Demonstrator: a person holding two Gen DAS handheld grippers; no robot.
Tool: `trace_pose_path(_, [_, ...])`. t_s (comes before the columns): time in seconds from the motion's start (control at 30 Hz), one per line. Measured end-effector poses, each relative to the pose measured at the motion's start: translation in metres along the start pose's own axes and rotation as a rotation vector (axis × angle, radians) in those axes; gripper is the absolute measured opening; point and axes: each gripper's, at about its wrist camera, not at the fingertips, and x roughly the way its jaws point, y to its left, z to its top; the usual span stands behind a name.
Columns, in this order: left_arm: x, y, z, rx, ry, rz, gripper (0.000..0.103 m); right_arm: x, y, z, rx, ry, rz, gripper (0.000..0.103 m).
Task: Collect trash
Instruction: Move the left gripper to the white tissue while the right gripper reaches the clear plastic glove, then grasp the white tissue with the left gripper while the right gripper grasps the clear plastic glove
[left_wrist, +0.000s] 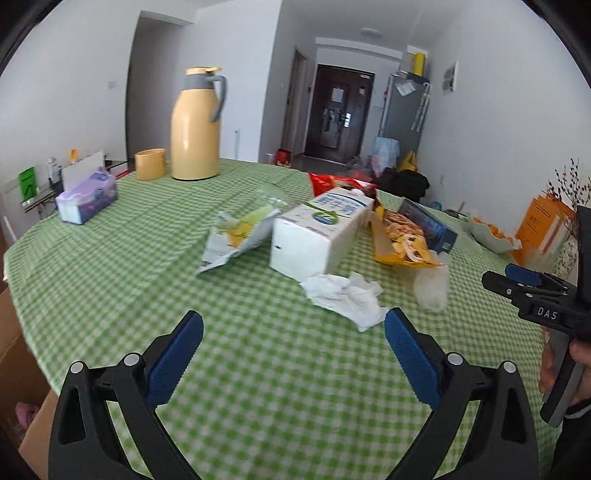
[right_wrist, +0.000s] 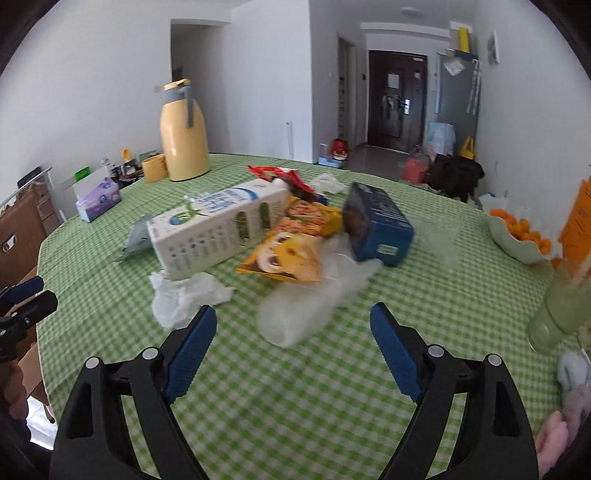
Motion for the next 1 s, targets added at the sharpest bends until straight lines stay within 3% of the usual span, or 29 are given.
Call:
trace_pose_path(0.27, [0.078, -0.040, 0.014, 0.051, 0.111, -0.063, 0.095, 0.000, -0.042, -0.011, 0.051, 0.025, -0.043, 0.082])
trace_pose_path(0.5, [0.137, -0.053, 0.018, 0.036, 0.254, -0.033, 0.095, 0.015, -0.050, -0.008, 0.067, 0.058, -0.036, 0.082])
trace_pose_path(0.7, [0.166, -0.053, 0.018, 0.000, 0.335, -0.023, 0.094, 0.038, -0.050, -0.002, 0.073, 0.107, 0.010, 0.082])
trace_pose_path(0.8, [0.167, -0.057, 0.019, 0.011, 0.321, -0.016, 0.080, 0.055, -0.049, 0.003, 0.101, 0.135, 0.054, 0.082])
trace_pose_path(0.87, [0.162, -0.058, 0.020, 0.033, 0.316, -0.010, 0.047, 0.068, -0.047, 0.006, 0.126, 0.163, 0.074, 0.082])
trace_pose_path(0.93, [0.161, -0.059, 0.021, 0.039, 0.325, -0.020, 0.025, 0.083, -0.043, 0.010, 0.137, 0.186, 0.098, 0.082])
trace_pose_path(1.0, [0.156, -0.058, 0.024, 0.026, 0.319, -0.040, 0.018, 0.094, -0.035, 0.015, 0.130, 0.201, 0.109, 0.082])
